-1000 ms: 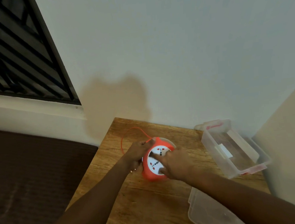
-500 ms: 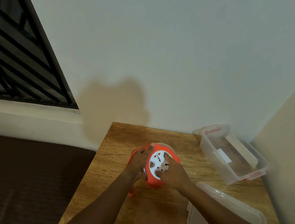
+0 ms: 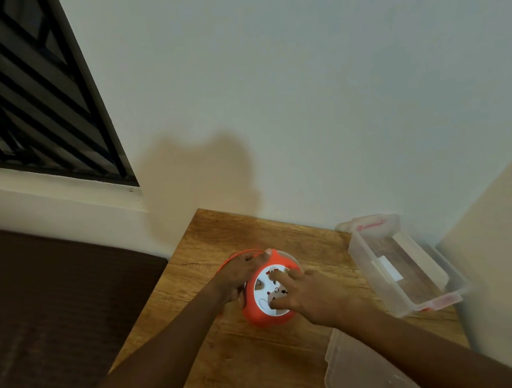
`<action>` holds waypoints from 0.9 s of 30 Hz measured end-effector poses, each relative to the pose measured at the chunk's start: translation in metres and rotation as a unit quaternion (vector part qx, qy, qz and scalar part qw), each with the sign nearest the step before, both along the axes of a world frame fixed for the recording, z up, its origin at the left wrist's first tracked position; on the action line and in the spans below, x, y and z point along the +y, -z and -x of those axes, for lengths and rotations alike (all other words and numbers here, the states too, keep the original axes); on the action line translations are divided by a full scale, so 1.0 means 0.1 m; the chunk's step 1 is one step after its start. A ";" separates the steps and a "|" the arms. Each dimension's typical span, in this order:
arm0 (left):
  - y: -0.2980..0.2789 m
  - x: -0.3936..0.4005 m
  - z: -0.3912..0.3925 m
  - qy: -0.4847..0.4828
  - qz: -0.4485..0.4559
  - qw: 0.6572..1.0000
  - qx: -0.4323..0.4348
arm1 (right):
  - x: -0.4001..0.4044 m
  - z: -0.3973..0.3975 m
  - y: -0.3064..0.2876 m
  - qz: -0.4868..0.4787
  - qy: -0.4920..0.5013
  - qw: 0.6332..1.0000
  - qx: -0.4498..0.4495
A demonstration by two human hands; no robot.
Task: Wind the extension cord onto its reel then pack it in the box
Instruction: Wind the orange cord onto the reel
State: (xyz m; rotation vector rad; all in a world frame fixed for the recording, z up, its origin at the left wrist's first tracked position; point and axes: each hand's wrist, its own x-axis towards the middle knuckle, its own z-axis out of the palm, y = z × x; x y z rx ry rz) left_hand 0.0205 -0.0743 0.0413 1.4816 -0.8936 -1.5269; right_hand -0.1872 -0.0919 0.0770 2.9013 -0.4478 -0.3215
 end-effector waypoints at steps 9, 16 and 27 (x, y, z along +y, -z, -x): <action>0.02 -0.01 -0.04 -0.003 0.001 0.999 -0.039 | 0.08 -0.21 -0.04 -0.022 0.075 0.997 0.019; 0.02 -0.05 0.01 -0.037 0.005 0.999 0.006 | 0.12 -0.29 -0.11 -0.009 0.143 0.989 0.044; -0.01 -0.07 0.06 -0.060 0.013 0.997 0.042 | -0.01 -0.29 -0.16 -0.009 0.135 0.990 0.036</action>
